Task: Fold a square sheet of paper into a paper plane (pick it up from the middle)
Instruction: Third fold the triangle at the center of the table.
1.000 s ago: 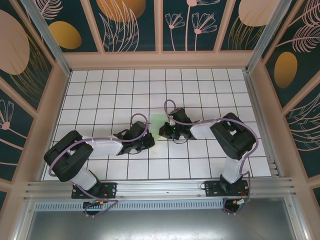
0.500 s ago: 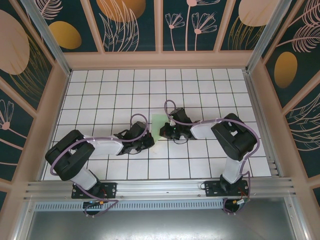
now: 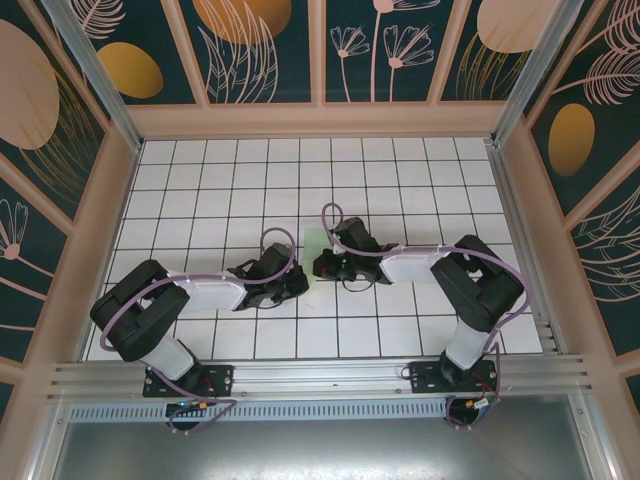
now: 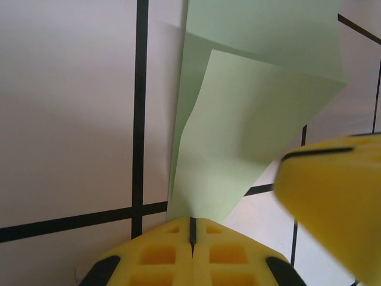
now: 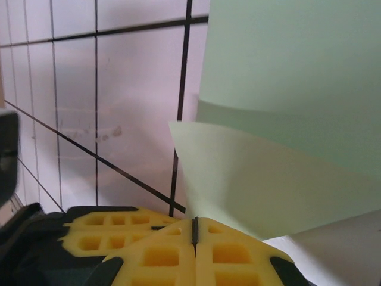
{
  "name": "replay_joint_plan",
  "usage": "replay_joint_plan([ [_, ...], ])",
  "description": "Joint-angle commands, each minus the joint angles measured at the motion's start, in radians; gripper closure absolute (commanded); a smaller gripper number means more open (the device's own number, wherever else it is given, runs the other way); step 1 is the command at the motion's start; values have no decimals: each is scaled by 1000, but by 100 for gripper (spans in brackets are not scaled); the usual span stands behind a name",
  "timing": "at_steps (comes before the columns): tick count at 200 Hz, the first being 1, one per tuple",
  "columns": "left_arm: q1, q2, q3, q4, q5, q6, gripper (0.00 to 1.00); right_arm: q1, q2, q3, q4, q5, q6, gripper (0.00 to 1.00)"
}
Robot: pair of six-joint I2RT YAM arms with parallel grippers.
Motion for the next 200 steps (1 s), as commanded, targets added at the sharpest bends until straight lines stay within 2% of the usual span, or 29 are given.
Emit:
replay_joint_plan([
  [1,-2,12,-21,-103,-17,6,100,8,47,22,9,-14,14,100],
  [38,-3,4,-24,-86,-7,4,100,9,85,38,-34,-3,0,100],
  [64,-1,-23,-16,-1,39,37,100,8,95,33,-51,8,-2,100],
  [80,-2,-55,-4,31,40,50,94,8,90,33,-55,10,-4,100],
  [115,-2,-42,4,-15,6,49,96,2,74,37,-59,11,-5,100],
  [133,-2,-16,-18,-9,23,32,100,-2,75,37,-54,6,-2,100],
  [160,-3,0,-42,6,42,19,100,-3,71,43,-51,-7,-3,100],
  [200,-2,11,-39,-89,16,23,100,-28,82,75,-76,19,-63,100],
])
